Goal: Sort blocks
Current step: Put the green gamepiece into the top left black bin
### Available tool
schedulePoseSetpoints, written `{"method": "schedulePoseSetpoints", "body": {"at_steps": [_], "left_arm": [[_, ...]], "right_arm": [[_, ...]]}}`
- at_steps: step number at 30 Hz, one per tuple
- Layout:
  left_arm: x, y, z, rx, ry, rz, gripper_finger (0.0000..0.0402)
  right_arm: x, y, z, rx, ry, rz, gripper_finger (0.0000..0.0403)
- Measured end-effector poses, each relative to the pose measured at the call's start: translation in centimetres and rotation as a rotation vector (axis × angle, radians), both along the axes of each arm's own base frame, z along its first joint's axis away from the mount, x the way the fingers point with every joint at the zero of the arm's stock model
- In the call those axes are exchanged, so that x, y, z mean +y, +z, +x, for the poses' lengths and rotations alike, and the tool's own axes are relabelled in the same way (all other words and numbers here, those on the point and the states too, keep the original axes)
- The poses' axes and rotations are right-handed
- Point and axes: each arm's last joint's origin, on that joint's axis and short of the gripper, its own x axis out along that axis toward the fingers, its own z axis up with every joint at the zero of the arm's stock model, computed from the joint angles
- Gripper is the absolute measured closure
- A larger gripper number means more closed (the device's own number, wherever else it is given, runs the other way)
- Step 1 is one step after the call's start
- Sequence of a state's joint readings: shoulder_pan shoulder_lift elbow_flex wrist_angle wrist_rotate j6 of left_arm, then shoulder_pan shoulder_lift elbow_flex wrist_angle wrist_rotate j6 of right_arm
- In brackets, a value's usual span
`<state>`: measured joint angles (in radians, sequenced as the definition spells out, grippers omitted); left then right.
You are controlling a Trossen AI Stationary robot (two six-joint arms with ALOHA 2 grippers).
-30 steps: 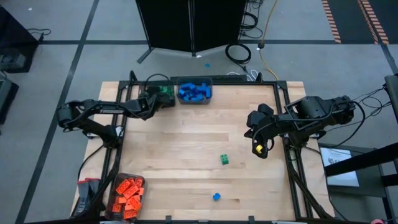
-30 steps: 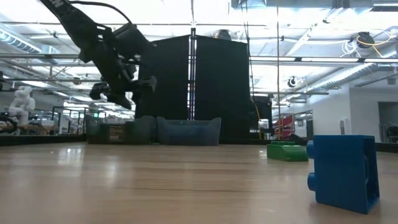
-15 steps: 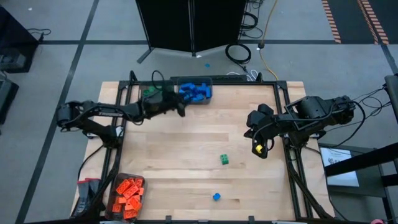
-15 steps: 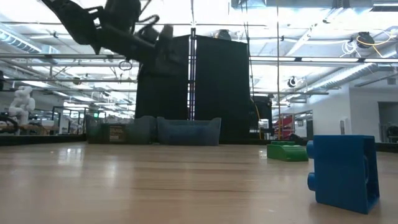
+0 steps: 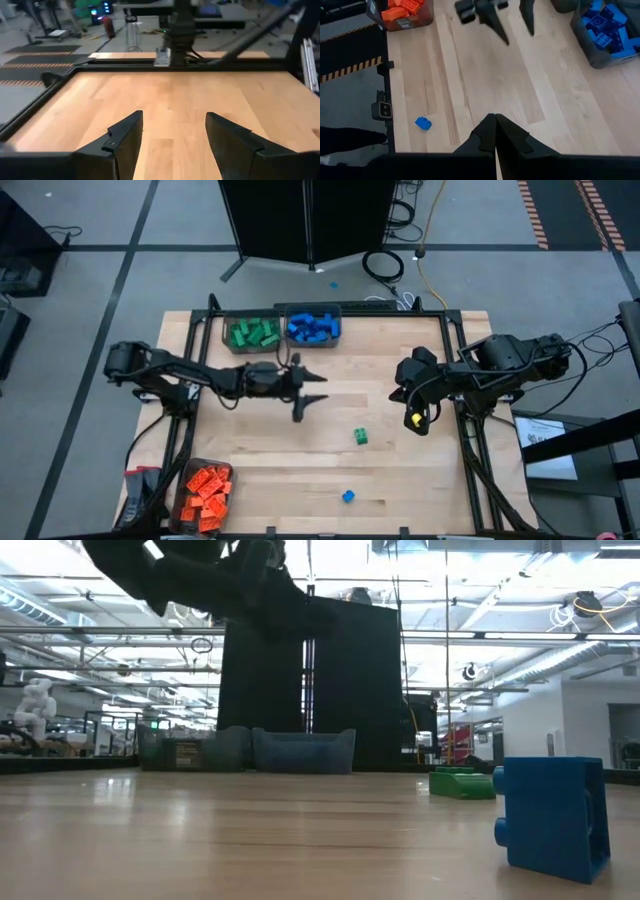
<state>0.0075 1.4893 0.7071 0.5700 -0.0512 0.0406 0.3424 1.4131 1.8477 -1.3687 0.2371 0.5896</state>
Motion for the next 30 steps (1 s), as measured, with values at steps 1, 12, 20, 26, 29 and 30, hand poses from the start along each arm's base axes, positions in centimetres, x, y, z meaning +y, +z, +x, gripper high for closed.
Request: {"method": "schedulePoseSetpoints", "body": {"at_steps": [1, 12, 20, 26, 29, 30], "left_arm": [[-0.2, -0.1, 0.5, 0.006, -0.016, 0.013, 0.0185], [-1.1, -1.4, 8.3, 0.151, -0.131, 0.02, 0.0184], [-4.4, -2.9, 12.2, 0.233, -0.223, 0.068, 0.0184], [-7.2, -4.9, 12.5, 0.292, -0.411, 0.259, 0.0184], [-7.5, -5.6, 12.5, 0.302, -0.46, 0.283, 0.0184], [-7.6, -5.9, 12.5, 0.304, -0.48, 0.309, 0.0184]], "right_arm": [[0.0, 0.0, 0.0, -0.002, 0.0, 0.001, 0.0403], [0.0, 0.1, 0.1, -0.015, -0.031, 0.033, 0.0403], [0.1, 0.1, 0.1, -0.013, -0.043, 0.049, 0.0403], [0.0, 0.1, 0.0, -0.007, -0.038, 0.044, 0.0403], [0.0, 0.0, 0.0, -0.003, -0.032, 0.038, 0.0403], [0.0, 0.0, 0.0, -0.003, -0.029, 0.036, 0.0403]]}}
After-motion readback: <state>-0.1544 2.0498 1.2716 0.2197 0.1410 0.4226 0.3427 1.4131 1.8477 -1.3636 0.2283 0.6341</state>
